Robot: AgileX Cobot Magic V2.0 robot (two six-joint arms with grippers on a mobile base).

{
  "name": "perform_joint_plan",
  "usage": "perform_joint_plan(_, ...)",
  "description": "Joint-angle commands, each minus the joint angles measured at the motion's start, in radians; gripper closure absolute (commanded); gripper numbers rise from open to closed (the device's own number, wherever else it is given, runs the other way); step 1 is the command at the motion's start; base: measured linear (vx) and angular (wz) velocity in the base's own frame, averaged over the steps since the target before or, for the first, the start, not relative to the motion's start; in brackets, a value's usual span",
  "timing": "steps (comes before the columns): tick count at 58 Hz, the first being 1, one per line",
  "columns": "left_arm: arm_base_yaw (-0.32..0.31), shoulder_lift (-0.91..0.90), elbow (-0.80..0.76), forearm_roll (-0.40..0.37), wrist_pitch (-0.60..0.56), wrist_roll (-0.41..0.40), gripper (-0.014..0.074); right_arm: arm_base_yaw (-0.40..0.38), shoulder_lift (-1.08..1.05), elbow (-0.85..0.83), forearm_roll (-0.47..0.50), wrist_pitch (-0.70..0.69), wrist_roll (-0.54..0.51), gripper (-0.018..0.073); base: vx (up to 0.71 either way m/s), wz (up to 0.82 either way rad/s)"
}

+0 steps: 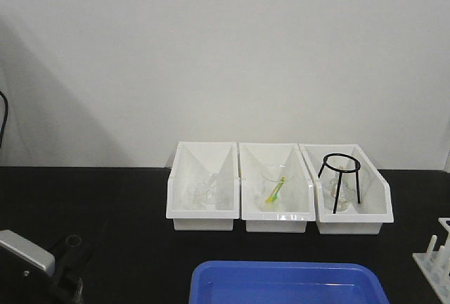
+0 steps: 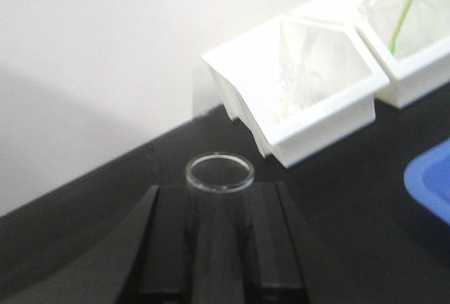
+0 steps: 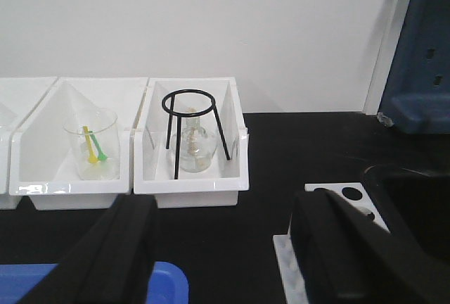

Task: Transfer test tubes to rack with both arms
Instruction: 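Lift the test tube out of the beaker with the left gripper over the blue tray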

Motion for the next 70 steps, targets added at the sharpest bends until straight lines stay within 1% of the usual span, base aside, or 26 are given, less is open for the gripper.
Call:
perform_joint_plan(1, -0.005, -0.099, -0.028, -0.041, -0.020, -0.015, 0.0619, 0.001, -0.007, -0.033, -0.008, -0.076, -0.008, 0.0078, 0.00, 0.00)
perform_joint_plan(8, -0.005, -0.205, -0.036, -0.075, 0.085, -0.073, 0.0619, 0.001, -0.007, -0.033, -0.008, -0.076, -0.008, 0.0078, 0.00, 0.00)
perform_joint_plan(15, -0.006, -0.287, -0.097, -0.072, 0.293, -0.123, 0.0619, 0.001, -0.007, -0.033, -0.007, -0.077, -0.008, 0.0078, 0.00, 0.00)
perform_joint_plan(18, -0.008, -0.309, -0.141, -0.071, 0.379, -0.126, 0.0617, 0.001, -0.007, -0.033, -0.007, -0.077, -0.008, 0.0078, 0.00, 0.00)
perform_joint_plan(23, -0.008, -0.329, -0.205, -0.071, 0.487, -0.123, 0.0617, 0.001, -0.007, -0.033, -0.006, -0.077, -0.008, 0.0078, 0.00, 0.00)
perform_joint_plan(32, -0.008, -0.333, -0.299, -0.071, 0.587, -0.124, 0.0617, 0.001, -0.007, -0.033, -0.006, -0.075, -0.008, 0.0078, 0.00, 0.00)
perform_joint_plan(40, -0.008, -0.333, -0.388, -0.071, 0.671, -0.173, 0.0617, 0.001, -0.007, -0.033, -0.006, -0.069, -0.007, 0.0078, 0.00, 0.00)
perform_joint_plan(44, -0.012, -0.331, -0.429, -0.071, 0.708, -0.192, 0.0617, 0.001, -0.007, -0.033, -0.006, -0.060, -0.006, 0.0078, 0.00, 0.00)
perform_joint_plan(50, -0.040, -0.330, -0.468, -0.071, 0.721, -0.192, 0.0617, 0.001, -0.007, -0.033, -0.006, -0.044, -0.006, 0.0078, 0.00, 0.00)
perform_joint_plan(59, -0.118, -0.296, -0.507, -0.071, 0.718, -0.192, 0.0617, 0.001, -0.007, -0.033, -0.005, -0.038, -0.006, 0.0078, 0.00, 0.00)
perform_joint_plan(61, -0.144, -0.281, -0.513, -0.072, 0.706, -0.193, 0.0617, 0.004, -0.007, -0.033, -0.001, -0.038, -0.005, 0.0080, 0.00, 0.00)
perform_joint_plan(65, -0.188, -0.244, -0.520, -0.072, 0.680, -0.193, 0.0617, 0.030, -0.007, -0.033, 0.000, -0.038, -0.006, 0.0085, 0.00, 0.00)
perform_joint_plan(70, -0.241, -0.196, -0.526, -0.072, 0.631, -0.193, 0.0617, 0.102, -0.007, -0.033, -0.006, -0.038, -0.009, 0.0093, 0.00, 0.00)
